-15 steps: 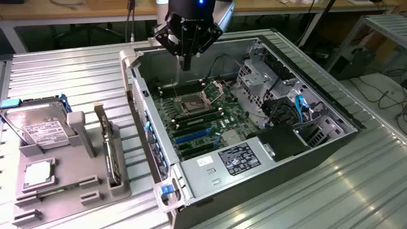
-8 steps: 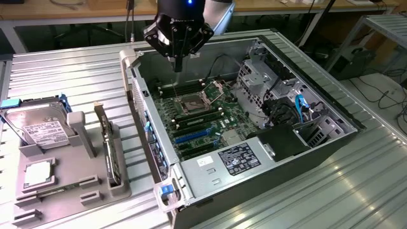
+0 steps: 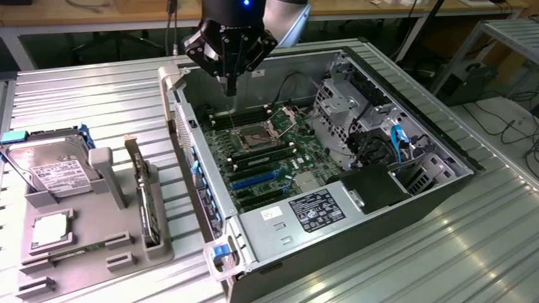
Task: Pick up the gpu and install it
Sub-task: 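Reach for the gpu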
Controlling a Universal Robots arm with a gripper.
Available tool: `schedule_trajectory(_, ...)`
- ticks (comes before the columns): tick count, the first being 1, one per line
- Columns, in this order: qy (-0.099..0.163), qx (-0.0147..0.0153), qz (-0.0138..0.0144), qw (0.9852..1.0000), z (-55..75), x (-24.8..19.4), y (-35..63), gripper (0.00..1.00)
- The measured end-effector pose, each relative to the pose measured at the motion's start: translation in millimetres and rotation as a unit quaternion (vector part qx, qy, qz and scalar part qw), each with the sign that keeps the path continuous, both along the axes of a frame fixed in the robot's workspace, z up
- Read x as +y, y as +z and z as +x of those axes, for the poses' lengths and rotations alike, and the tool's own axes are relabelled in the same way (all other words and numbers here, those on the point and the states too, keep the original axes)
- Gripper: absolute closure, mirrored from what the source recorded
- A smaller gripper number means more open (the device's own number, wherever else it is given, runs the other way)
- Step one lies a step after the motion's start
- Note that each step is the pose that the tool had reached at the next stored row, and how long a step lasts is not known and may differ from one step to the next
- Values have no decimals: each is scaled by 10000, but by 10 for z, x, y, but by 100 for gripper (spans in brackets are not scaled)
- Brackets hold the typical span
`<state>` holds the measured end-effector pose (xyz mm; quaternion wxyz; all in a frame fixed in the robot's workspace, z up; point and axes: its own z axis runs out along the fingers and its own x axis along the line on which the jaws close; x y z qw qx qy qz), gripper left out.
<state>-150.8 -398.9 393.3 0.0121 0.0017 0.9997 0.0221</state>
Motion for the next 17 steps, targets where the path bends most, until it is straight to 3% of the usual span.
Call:
schedule_trajectory(5,22,0,0,10000,-292,-2,0,89)
schedule_trajectory(9,22,0,0,10000,-527,-41,0,89)
schedule_trajectory(17,23,0,0,10000,-602,-59,0,89)
